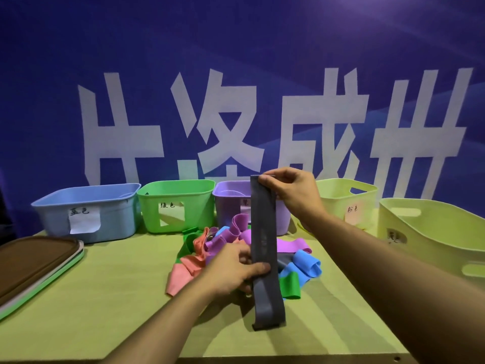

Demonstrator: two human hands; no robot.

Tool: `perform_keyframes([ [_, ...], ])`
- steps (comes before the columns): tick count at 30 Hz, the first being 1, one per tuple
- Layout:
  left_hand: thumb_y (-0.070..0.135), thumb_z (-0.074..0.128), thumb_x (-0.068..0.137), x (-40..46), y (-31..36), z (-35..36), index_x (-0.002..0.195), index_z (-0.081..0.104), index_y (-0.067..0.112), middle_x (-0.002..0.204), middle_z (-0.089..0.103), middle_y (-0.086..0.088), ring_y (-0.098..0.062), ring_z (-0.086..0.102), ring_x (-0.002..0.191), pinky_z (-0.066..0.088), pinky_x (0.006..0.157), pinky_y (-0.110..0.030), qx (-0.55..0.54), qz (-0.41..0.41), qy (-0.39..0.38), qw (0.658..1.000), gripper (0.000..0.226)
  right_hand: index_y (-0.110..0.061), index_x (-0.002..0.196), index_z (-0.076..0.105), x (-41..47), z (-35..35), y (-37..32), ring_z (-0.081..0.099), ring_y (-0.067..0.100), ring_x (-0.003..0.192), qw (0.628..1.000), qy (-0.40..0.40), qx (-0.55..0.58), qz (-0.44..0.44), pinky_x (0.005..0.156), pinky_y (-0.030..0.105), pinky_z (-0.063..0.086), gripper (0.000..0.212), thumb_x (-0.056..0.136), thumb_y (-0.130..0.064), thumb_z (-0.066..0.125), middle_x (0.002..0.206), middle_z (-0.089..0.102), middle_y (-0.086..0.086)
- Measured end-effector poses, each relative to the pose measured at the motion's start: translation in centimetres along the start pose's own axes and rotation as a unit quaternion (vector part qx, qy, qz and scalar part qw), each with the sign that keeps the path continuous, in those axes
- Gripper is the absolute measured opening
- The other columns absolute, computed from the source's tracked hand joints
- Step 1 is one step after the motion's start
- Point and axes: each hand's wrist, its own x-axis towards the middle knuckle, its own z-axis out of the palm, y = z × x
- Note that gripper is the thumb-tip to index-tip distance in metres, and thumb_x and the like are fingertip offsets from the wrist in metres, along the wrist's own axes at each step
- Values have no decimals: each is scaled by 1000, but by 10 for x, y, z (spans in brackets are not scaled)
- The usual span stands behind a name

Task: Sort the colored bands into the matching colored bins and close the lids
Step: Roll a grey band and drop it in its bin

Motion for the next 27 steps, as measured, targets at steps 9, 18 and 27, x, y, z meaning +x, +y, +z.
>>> perform_keyframes([
  [9,12,74,93,8,4,-10,109,73,15,100,79,-4,-16,76,88,58,61,-30,-29,5,-9,1000,17,-19,99,77,16,13,1,71,-1,80,1000,-6,28,-8,63,15,55,12,89,-26,77,88,76,-10],
  [18,12,72,93,-6,29,-12,113,73,13,101,79,0,-6,71,80,52,56,-21,-61,2,-85,995,20,-15,104,78,18,6,-16,71,4,83,999,-10,16,-28,65,17,57,21,89,-30,77,93,76,-8],
  [27,12,74,93,6,4,-5,115,72,13,105,79,-5,-18,76,94,58,61,-27,3,-5,-48,999,21,-20,98,78,11,3,15,70,-1,82,1000,1,8,4,65,15,56,11,89,-27,77,88,75,-11],
])
